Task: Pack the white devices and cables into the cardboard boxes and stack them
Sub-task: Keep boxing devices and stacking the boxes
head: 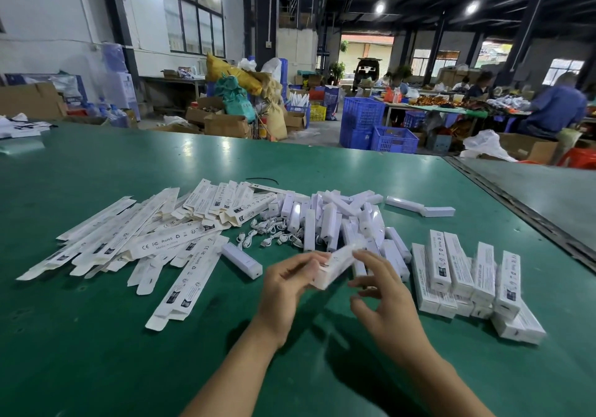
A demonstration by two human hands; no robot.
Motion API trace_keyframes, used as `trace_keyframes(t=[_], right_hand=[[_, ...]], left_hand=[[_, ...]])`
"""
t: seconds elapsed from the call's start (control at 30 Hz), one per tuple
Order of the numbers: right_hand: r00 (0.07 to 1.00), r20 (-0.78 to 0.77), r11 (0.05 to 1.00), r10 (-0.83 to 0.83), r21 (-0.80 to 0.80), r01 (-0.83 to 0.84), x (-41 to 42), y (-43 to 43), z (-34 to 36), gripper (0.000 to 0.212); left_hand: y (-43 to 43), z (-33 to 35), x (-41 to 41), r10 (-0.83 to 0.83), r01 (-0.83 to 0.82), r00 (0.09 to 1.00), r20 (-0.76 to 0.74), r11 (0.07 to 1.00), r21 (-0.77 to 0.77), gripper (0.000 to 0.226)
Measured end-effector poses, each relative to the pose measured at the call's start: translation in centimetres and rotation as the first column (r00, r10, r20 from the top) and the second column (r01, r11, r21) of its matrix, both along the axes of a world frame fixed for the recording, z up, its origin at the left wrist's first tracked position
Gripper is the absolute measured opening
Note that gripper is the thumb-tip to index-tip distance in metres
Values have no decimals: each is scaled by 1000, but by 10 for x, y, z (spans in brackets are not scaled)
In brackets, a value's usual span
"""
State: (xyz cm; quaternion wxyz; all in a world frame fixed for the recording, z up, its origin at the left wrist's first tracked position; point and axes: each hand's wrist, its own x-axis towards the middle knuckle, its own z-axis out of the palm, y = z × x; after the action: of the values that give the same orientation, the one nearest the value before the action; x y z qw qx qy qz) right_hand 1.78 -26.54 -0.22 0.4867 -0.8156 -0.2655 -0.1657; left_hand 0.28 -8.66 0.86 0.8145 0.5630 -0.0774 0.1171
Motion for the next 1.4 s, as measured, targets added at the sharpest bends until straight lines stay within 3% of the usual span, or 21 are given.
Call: trace_keyframes(t=[0.13, 0.23, 0.3, 0.37, 0.47, 0.6, 0.7, 0.8, 0.87, 0.97, 1.17, 1.4], right_hand=[[980, 1, 958, -200, -209, 196, 6, -5, -2, 66], [967, 44, 942, -250, -220, 254, 9, -8, 0, 45], [980, 14, 965, -197, -176, 197, 7, -7, 1, 35], [988, -106, 988, -111, -119, 99, 4, -4, 0, 34], [970, -244, 998, -3, -64, -13, 2, 1, -2, 40], [954, -295, 993, 60, -78, -87, -2, -1, 3, 42], [975, -135, 975, -178, -155, 156, 3, -9, 4, 46], [900, -24, 866, -435, -283, 411, 16, -14, -1, 39], [868, -70, 807, -492, -409, 425, 23, -16, -8, 30], [837, -151, 763, -526, -517, 387, 26, -17, -14, 33], [819, -117, 782, -562, -398, 480, 29, -18, -13, 26], [770, -238, 806, -592, -157, 571, 20, -17, -4, 14]], left_hand=[[20, 7, 1, -112, 102, 993, -37, 974, -204, 21], [29, 7, 2, -184, 163, 981, -52, 945, -284, 44], [30, 5, 3, -254, 235, 967, -19, 918, -320, 61], [29, 3, 2, -352, 346, 936, 23, 903, -255, 66], [20, -5, -1, -395, 395, 916, -62, 918, -10, 52], [9, -16, 2, -277, 289, 950, -146, 955, 68, 25], [9, -16, 6, -140, 149, 969, -204, 988, 31, 32], [10, -18, 10, -32, 16, 966, -258, 998, -62, 34], [11, -19, 12, 11, -38, 960, -279, 995, -91, 40], [12, -20, 13, 56, -96, 953, -297, 988, -122, 43], [14, -19, 15, 51, -144, 948, -314, 949, -279, 34], [14, -18, 18, 103, -217, 938, -331, 919, -329, 32]])
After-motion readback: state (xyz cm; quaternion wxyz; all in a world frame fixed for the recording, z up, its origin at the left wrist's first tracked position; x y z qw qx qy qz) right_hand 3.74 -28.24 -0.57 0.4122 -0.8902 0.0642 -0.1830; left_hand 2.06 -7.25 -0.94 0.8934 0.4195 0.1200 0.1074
